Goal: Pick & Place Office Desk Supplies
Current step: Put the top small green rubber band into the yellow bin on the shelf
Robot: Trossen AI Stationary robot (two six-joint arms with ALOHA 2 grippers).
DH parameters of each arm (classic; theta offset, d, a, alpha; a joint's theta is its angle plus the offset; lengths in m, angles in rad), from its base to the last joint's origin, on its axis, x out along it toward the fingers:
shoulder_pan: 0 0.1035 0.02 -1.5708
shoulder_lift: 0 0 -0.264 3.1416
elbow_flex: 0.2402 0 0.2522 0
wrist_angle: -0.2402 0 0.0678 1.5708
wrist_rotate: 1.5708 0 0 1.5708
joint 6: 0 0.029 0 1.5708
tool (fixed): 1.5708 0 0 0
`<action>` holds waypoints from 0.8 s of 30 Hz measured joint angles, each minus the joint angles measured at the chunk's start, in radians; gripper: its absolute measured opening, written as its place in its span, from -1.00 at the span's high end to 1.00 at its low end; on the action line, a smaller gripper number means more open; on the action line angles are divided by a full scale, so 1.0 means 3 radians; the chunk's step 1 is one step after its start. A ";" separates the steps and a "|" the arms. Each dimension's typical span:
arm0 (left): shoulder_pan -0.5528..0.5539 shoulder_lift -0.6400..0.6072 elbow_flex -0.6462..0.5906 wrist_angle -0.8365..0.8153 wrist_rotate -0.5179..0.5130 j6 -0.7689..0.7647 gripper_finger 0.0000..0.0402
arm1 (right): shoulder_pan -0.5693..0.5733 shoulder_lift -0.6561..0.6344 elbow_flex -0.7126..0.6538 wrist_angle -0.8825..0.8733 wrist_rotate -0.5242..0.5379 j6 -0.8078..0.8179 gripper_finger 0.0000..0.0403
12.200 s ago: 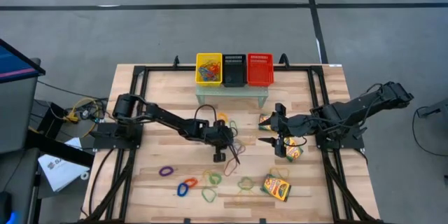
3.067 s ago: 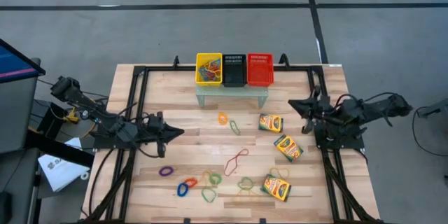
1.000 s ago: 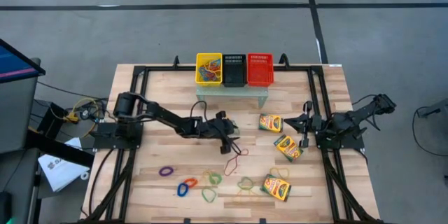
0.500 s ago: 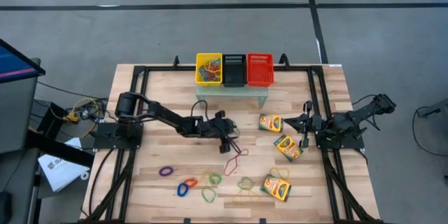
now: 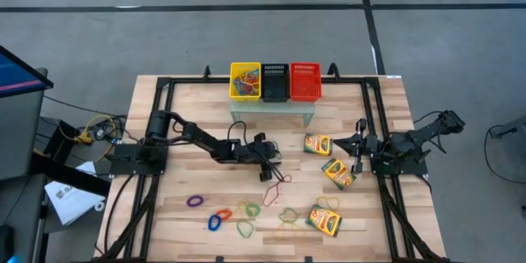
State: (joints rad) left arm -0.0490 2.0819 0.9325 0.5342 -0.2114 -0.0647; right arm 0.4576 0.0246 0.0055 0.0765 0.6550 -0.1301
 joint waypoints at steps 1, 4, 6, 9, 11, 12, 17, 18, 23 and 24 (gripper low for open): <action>0.0000 0.0000 -0.0001 -0.0006 0.0004 -0.0001 0.11 | 0.0001 0.0000 0.0000 0.0001 -0.0001 -0.0001 0.98; -0.0003 0.0000 -0.0001 -0.0041 0.0012 0.0000 0.33 | 0.0001 0.0000 0.0000 0.0000 -0.0001 -0.0001 0.98; -0.0003 0.0004 -0.0001 -0.0072 0.0025 -0.0010 0.50 | 0.0001 0.0000 0.0000 0.0001 0.0000 0.0000 0.98; 0.0017 0.0004 -0.0004 -0.0091 0.0008 -0.0078 0.77 | 0.0001 0.0000 -0.0001 0.0001 0.0001 0.0000 0.98; 0.0024 0.0004 -0.0004 -0.0090 -0.0007 -0.0134 0.93 | 0.0001 0.0000 -0.0001 0.0001 0.0001 -0.0001 0.98; 0.0032 0.0004 -0.0005 -0.0090 -0.0010 -0.0152 0.96 | 0.0000 0.0000 -0.0001 0.0001 0.0000 0.0000 0.98; 0.0024 0.0013 -0.0013 0.0024 -0.0011 -0.0185 0.99 | 0.0001 0.0000 -0.0001 0.0001 0.0001 0.0083 0.98; 0.0012 0.0016 -0.0018 0.0071 -0.0025 -0.0186 0.99 | 0.0001 0.0000 -0.0001 0.0001 0.0001 0.0107 0.98; -0.0034 -0.0102 -0.0022 0.0079 -0.0023 -0.0204 1.00 | 0.0001 0.0001 -0.0001 0.0001 0.0000 0.0173 0.98; -0.0043 -0.0161 -0.0023 0.0074 -0.0023 -0.0226 1.00 | 0.0001 0.0001 -0.0001 0.0001 0.0000 0.0174 0.98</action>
State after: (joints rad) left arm -0.0619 2.0336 0.9257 0.5565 -0.2183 -0.1326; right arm 0.4578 0.0250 0.0051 0.0769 0.6551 -0.0780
